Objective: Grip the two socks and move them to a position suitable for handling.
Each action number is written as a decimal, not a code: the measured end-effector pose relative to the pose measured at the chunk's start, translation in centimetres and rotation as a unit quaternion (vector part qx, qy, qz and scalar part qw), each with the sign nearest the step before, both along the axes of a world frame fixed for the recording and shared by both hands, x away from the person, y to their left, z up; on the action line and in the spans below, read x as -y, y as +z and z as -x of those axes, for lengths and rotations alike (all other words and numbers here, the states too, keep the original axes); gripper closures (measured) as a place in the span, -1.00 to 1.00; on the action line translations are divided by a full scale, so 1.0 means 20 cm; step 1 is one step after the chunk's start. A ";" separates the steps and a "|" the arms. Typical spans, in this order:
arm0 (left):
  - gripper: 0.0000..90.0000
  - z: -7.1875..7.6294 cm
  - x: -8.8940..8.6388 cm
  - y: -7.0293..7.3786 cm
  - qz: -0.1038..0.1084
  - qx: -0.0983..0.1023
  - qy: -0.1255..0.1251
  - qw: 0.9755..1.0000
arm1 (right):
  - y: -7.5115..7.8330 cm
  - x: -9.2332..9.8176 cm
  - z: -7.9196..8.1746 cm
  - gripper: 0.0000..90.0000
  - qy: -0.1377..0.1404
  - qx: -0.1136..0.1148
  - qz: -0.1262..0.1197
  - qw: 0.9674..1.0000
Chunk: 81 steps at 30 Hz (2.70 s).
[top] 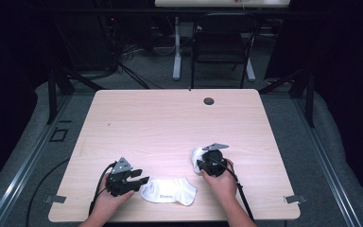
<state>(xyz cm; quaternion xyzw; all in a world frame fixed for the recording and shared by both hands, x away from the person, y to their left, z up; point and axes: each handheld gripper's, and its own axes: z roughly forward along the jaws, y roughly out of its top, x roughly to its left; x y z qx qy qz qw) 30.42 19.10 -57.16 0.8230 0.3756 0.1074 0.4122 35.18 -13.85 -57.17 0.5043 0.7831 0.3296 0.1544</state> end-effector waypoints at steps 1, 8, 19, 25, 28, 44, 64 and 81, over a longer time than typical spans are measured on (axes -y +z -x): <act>0.21 0.00 0.00 0.00 0.000 0.001 0.000 1.000 | 0.00 -0.02 0.00 0.56 0.004 0.001 -0.002 1.000; 0.21 -0.01 0.00 0.00 0.001 0.002 -0.001 1.000 | -0.01 -0.14 0.00 0.58 0.050 0.002 -0.003 0.999; 0.21 -0.02 -0.01 0.00 0.003 0.000 0.004 1.000 | -0.02 -0.36 0.00 0.61 0.108 0.003 -0.016 0.994; 0.21 -0.02 -0.02 0.01 0.005 0.004 0.008 1.000 | 0.01 -0.43 0.01 0.57 0.133 0.008 -0.006 0.991; 0.21 -0.02 -0.03 0.01 0.008 0.000 0.012 1.000 | 0.04 -0.45 0.04 0.56 0.126 0.022 -0.028 0.991; 0.21 -0.04 -0.05 0.01 0.009 0.001 0.022 1.000 | 0.00 -0.54 0.09 0.80 0.131 0.013 0.032 0.991; 0.47 -0.10 0.00 0.08 0.025 0.007 0.017 1.000 | 0.13 -0.45 0.14 1.00 0.148 0.038 0.010 0.988; 1.00 -0.26 0.27 0.12 -0.007 0.027 -0.002 1.000 | 0.22 -0.32 0.16 1.00 0.129 0.072 -0.005 0.989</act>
